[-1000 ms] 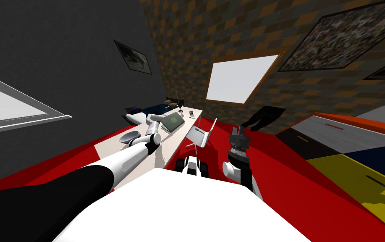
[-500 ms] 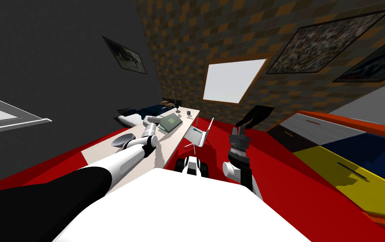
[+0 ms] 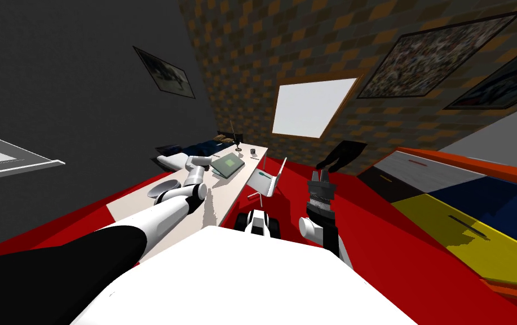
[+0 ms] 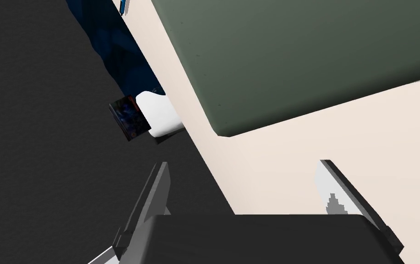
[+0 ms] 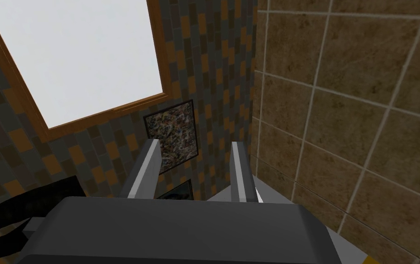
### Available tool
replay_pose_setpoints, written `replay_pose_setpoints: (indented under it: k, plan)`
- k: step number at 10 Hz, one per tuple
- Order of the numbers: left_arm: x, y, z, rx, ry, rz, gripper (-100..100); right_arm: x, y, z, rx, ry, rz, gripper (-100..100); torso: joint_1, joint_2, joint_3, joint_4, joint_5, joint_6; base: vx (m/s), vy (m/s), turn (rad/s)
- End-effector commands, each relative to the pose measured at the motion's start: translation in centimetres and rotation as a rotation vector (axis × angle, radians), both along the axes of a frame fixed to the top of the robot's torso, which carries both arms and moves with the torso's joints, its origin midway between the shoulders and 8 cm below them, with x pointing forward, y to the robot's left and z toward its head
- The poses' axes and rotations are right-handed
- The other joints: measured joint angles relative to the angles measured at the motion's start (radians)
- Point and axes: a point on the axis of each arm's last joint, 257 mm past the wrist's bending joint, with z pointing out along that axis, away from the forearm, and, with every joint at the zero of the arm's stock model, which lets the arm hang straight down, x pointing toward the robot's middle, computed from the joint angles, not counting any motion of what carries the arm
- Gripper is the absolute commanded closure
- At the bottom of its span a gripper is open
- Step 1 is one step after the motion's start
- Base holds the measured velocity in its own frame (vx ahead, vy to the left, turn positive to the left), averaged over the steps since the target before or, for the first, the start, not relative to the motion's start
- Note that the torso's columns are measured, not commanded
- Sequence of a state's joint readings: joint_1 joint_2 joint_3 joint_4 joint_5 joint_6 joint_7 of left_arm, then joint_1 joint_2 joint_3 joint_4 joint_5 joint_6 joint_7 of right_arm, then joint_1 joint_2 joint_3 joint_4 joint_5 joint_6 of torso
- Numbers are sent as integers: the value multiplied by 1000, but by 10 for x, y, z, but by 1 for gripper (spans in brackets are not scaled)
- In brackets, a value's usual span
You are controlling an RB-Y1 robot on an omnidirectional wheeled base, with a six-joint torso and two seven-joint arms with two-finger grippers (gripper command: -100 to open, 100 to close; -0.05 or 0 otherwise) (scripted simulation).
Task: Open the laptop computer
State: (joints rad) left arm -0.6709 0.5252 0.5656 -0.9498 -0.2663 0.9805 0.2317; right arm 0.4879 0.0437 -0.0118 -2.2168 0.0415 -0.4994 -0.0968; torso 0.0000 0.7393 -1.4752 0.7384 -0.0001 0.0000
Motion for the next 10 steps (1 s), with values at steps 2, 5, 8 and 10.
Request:
replay_pose_setpoints:
  k: [2,5,8,10]
  plan:
    - [1,3,25,1,3,17,-100,0,0,0,0,0,0,0,0,-1,0,0,0,0,-36,13,-41]
    - [1,4,34,1,1,21,-100,0,0,0,0,0,0,0,0,-2,-1,-1,0,0,-19,9,-23]
    - [1,4,35,0,3,22,0,0,0,0,0,0,0,0,0,-2,-1,-1,0,0,0,0,0]
    - [1,4,35,0,3,22,0,0,0,0,0,0,0,0,0,-1,-1,0,0,0,0,0,0]
